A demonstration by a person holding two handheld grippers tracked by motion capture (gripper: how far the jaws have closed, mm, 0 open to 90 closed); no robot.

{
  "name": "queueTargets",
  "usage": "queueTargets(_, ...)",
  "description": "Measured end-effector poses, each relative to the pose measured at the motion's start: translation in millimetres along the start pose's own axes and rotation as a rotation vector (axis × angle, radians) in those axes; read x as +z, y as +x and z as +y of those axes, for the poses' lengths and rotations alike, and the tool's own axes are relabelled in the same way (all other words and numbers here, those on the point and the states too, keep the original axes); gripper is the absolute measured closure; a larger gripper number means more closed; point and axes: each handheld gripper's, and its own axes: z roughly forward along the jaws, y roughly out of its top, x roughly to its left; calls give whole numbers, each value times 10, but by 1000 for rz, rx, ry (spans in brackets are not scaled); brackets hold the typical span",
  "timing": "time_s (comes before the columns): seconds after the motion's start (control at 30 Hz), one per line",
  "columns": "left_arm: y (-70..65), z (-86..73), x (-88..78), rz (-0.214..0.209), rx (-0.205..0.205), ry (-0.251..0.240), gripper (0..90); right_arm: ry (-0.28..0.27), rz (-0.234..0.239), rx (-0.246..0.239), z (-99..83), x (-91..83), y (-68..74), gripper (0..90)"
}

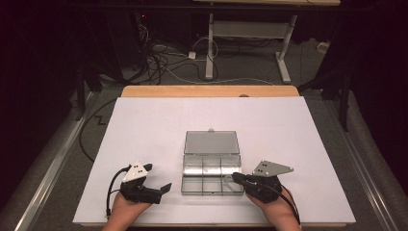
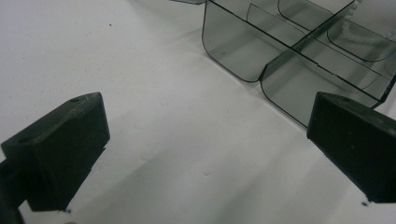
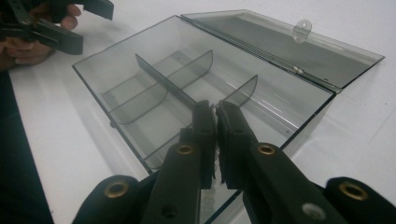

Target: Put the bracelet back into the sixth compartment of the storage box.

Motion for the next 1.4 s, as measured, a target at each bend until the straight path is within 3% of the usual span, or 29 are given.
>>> queueTargets(0.53, 0, 0, 0, -2, 0, 0, 0, 55, -43, -44, -50, 94, 17, 861)
queueTargets(0.7, 0, 0, 0, -2, 1, 0, 0, 53, -45, -43, -50, 90, 5, 799)
queueTargets(1.03, 0, -1, -1, -1, 0, -1, 0, -14, -52, 2, -20, -53, -75, 713)
queueTargets(1.4, 1, -1, -1, -2, 0, -2, 0, -53, -101, 86, -148, -231, -326, 615)
